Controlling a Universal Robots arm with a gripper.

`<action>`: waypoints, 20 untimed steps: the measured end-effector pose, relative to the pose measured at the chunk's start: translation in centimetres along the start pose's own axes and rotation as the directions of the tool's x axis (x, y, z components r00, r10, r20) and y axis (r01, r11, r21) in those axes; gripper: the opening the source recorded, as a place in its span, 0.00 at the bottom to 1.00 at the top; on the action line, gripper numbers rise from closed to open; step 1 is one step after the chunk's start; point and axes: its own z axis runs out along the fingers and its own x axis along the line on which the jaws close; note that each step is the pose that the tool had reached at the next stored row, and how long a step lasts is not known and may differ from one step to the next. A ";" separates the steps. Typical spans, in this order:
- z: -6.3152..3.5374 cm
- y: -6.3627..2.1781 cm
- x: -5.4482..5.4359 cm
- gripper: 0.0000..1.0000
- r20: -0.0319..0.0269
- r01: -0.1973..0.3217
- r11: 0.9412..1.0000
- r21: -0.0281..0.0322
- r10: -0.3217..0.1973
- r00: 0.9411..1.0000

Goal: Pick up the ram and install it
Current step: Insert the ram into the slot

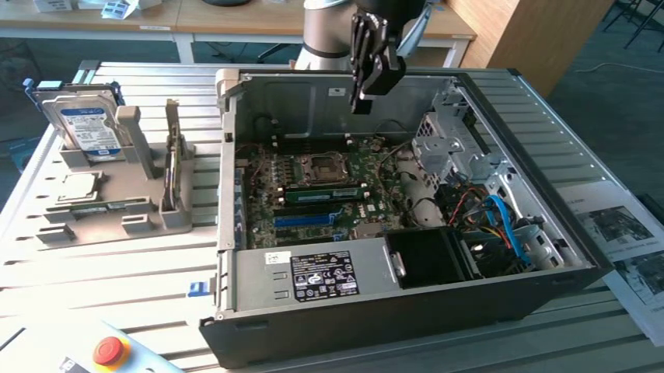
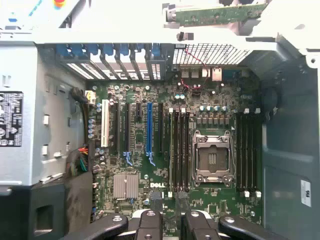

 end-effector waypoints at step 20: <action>0.03 0.03 0.0 0.25 0.001 0.000 1.000 0.002 0.000 1.000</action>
